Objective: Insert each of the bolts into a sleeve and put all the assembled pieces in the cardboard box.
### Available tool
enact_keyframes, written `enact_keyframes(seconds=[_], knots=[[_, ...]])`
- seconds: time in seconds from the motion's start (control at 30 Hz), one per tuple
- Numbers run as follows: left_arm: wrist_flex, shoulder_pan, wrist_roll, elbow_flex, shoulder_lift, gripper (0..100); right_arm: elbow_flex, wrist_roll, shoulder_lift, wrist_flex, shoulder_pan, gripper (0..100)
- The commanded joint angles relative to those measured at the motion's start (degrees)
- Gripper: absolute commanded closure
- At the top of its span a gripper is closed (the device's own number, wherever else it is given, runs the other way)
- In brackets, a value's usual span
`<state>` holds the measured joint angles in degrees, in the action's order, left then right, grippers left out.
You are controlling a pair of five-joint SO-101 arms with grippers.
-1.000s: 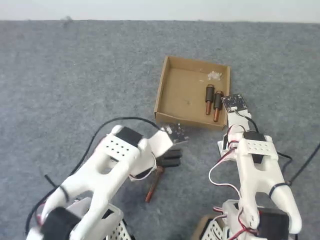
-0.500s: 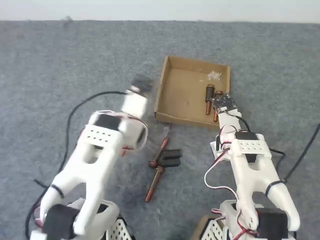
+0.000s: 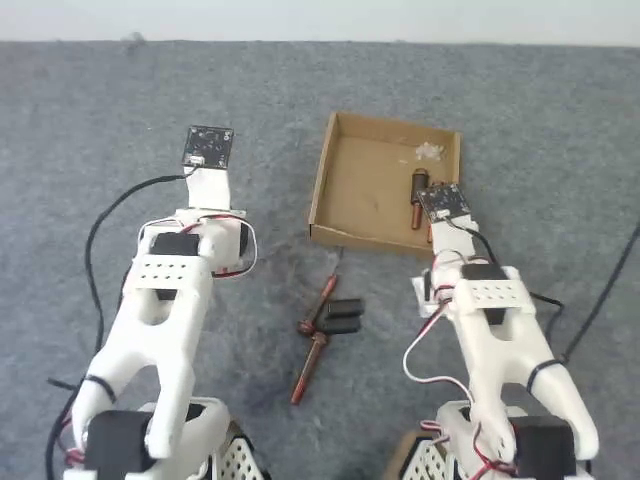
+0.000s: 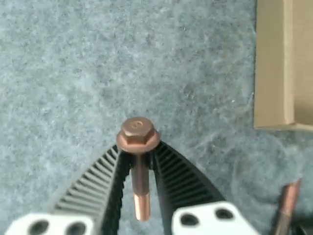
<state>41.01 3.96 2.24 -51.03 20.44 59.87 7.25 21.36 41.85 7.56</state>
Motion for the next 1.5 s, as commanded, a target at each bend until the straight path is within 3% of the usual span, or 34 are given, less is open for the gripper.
enact_keyframes(seconds=[0.0, 0.2, 0.33, 0.73, 1.03, 1.47], knots=[[-4.2, 1.4, 0.4, -0.8, 0.6, 99, -3.5, -10.5, 0.6, -2.0, 4.7, 99.2], [-5.2, 4.2, 0.4, -1.2, 0.6, 99, -3.5, -10.7, 0.7, -3.6, 8.4, 99.2], [-5.3, 3.9, 0.4, -1.2, 0.5, 99, -3.5, -10.7, 0.7, -10.2, 8.6, 99.2], [-7.5, 4.1, 0.4, -1.6, 0.1, 99, -3.4, -10.6, 0.0, -46.6, 9.4, 99.2], [-7.6, 3.9, 0.4, -1.6, 0.0, 99, -3.1, -10.8, -0.9, -63.2, 12.0, 99.2], [-7.6, 3.8, 0.4, -1.6, -0.1, 99, -3.2, -10.6, -22.3, -90.5, 13.1, 99.3]])
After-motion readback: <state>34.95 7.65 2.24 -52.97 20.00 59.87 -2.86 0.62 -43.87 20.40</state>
